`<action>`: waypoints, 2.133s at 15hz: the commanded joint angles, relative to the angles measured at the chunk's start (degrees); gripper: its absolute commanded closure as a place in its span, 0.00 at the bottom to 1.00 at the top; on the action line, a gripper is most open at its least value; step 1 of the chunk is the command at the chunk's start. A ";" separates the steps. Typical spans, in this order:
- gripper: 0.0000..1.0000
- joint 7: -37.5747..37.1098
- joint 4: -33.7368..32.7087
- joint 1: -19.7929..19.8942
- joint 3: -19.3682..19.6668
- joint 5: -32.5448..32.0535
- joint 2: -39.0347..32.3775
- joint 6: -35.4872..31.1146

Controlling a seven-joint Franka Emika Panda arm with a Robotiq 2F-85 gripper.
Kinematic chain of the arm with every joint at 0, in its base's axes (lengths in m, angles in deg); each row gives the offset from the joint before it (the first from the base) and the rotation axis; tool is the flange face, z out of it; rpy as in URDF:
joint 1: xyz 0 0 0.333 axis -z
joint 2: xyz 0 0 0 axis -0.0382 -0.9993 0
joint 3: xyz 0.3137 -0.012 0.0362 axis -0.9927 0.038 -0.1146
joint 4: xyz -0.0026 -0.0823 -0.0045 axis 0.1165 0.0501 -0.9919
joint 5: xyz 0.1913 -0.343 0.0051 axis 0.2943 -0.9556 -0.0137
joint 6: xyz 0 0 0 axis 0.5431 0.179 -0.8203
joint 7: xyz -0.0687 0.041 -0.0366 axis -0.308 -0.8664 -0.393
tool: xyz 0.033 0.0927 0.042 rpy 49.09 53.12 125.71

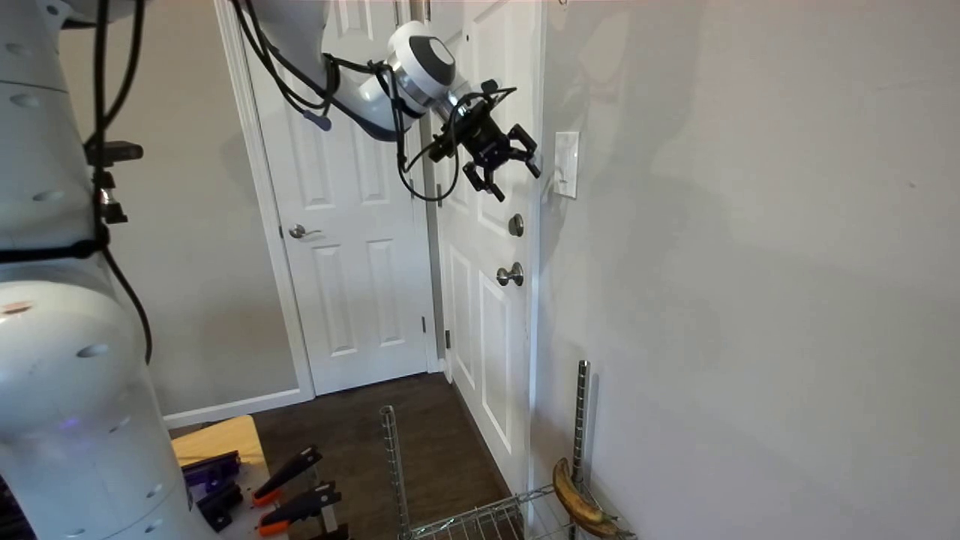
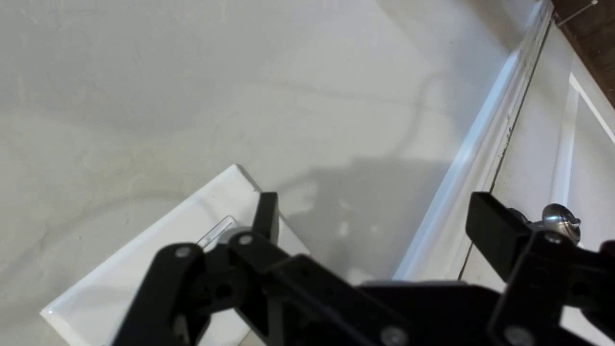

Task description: Turn off the light

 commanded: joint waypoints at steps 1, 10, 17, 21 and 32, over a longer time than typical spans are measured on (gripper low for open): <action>0.00 1.71 -1.23 0.85 0.07 -0.75 -0.91 -1.20; 0.00 6.12 -5.76 1.01 1.06 -1.04 -6.16 -6.44; 0.00 3.94 -6.86 0.39 1.92 -6.74 -6.50 -4.10; 0.00 4.21 -6.59 0.60 1.65 -5.13 -6.40 -2.83; 0.00 2.45 -5.82 -0.11 0.99 -2.12 -5.19 1.75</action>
